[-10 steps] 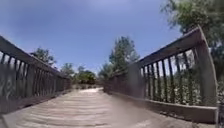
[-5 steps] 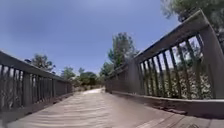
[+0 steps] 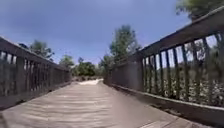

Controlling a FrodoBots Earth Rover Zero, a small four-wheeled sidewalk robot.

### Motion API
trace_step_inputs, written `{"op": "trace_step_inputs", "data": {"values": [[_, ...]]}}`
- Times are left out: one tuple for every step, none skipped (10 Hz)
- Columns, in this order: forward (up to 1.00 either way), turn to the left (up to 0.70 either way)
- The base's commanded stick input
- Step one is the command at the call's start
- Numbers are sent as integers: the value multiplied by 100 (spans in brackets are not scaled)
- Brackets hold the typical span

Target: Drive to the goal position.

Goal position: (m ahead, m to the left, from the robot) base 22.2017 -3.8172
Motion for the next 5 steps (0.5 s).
{"op": "trace_step_inputs", "data": {"values": [[30, 0], [30, 0], [30, 0], [30, 0], [30, 0]]}}
